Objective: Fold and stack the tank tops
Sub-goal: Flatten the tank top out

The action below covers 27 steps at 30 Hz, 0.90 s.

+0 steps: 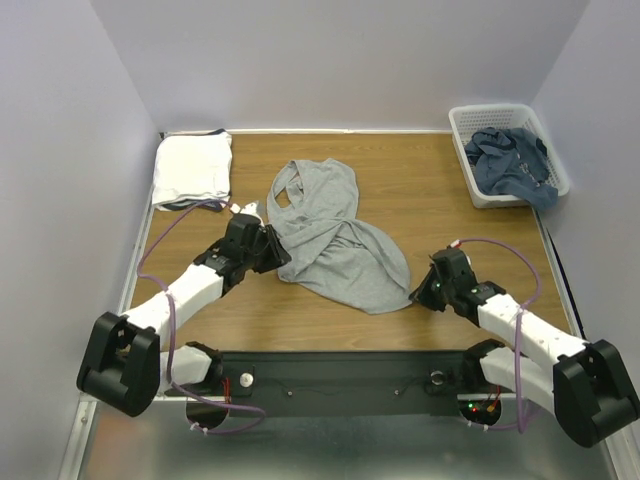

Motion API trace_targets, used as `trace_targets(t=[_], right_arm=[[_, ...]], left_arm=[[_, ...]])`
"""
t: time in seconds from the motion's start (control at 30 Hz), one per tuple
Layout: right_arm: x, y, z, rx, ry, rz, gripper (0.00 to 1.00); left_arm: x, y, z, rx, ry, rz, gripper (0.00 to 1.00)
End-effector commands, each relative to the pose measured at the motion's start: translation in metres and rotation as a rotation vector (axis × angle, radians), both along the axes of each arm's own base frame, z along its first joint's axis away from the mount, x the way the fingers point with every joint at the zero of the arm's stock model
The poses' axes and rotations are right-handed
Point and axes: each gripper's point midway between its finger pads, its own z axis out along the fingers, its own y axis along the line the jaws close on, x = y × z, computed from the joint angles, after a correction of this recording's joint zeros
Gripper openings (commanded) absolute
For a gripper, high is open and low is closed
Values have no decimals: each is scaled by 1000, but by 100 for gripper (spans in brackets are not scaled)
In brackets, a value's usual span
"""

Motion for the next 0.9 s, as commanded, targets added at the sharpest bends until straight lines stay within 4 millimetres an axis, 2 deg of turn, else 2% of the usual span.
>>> trace_targets(t=[0.0, 0.03, 0.1, 0.13, 0.23, 0.37, 0.5, 0.53, 0.63, 0.67, 0.77, 0.87], right_arm=[[20, 0, 14, -22, -72, -14, 0], [22, -2, 15, -34, -77, -22, 0], [25, -7, 16, -58, -85, -36, 0], [30, -8, 20, -71, -97, -42, 0], [40, -10, 27, -93, -113, -59, 0], [48, -10, 30, -107, -113, -60, 0], [56, -22, 34, -125, -128, -85, 0], [59, -32, 34, -131, -126, -117, 0], [69, -51, 40, -129, -132, -148, 0], [76, -67, 43, -139, -138, -192, 0], [92, -83, 55, -136, -156, -226, 0], [107, -87, 64, -139, -176, -236, 0]], left_arm=[[23, 17, 48, 64, -148, 75, 41], [25, 19, 51, 72, -150, 84, 41], [24, 20, 45, 93, -131, 77, 41], [26, 28, 36, 136, -113, 106, 40], [28, 33, 25, 172, -98, 123, 39], [41, 31, 26, 194, -137, 110, 37], [58, 20, 26, 221, -147, 47, 37], [63, 16, 29, 213, -152, 40, 37], [68, 7, 23, 206, -140, -2, 38], [71, 6, 21, 213, -135, -7, 38], [70, 0, 14, 202, -110, -39, 38], [69, -8, 7, 183, -95, -74, 38]])
